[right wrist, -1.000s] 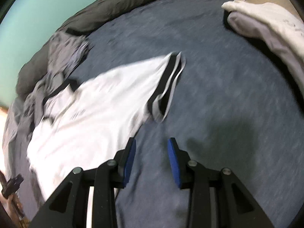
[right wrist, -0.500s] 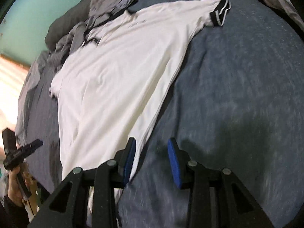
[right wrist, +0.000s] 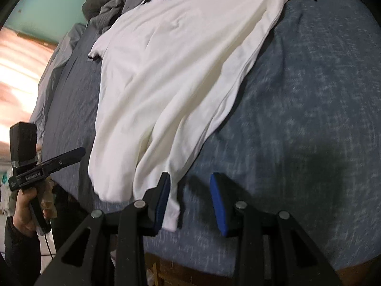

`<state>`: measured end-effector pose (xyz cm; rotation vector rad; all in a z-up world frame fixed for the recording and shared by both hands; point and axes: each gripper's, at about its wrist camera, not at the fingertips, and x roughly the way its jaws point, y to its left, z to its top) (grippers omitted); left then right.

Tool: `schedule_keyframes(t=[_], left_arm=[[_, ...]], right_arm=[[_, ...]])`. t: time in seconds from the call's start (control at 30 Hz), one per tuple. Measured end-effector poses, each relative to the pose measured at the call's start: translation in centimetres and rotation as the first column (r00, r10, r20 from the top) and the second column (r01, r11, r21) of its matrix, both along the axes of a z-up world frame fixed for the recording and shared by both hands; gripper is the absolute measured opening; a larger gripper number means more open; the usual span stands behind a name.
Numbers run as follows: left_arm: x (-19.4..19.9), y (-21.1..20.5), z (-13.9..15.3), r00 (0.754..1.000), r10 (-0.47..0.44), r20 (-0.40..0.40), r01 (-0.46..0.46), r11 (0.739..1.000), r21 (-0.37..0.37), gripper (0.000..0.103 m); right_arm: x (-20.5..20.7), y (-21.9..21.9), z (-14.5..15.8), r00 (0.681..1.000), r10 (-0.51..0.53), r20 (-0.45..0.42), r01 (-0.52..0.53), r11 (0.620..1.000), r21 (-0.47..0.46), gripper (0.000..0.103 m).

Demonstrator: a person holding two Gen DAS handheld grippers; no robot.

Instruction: Fold clothes

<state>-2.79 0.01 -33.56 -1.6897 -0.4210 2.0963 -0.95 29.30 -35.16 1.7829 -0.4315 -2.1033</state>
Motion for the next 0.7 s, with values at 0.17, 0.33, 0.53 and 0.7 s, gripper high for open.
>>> schedule_keyframes(t=[0.17,0.33,0.53,0.7], left_arm=[[0.9,0.1,-0.3,1.000,0.008,0.006,-0.008,0.999,0.042,0.052],[1.6,0.6,0.0,1.000,0.005,0.005,-0.006,0.997,0.078,0.052],[2.3,1.4,-0.3,1.000,-0.012,0.005,0.011,0.995,0.098,0.052],[2.5,2.6,-0.7,0.999,-0.041,0.008,0.040,0.995,0.095,0.051]], right_arm=[[1.0,-0.7,-0.2,1.000,0.005,0.013,-0.005,1.000,-0.018,0.035],[1.5,-1.7,-0.6,1.000,0.002,0.027,-0.001,1.000,-0.026,0.035],[2.2,-2.2,-0.9,0.999,0.008,0.039,-0.006,0.999,-0.036,0.035],[2.3,-3.1,-0.9,0.999,0.035,0.032,-0.034,0.999,-0.038,0.025]])
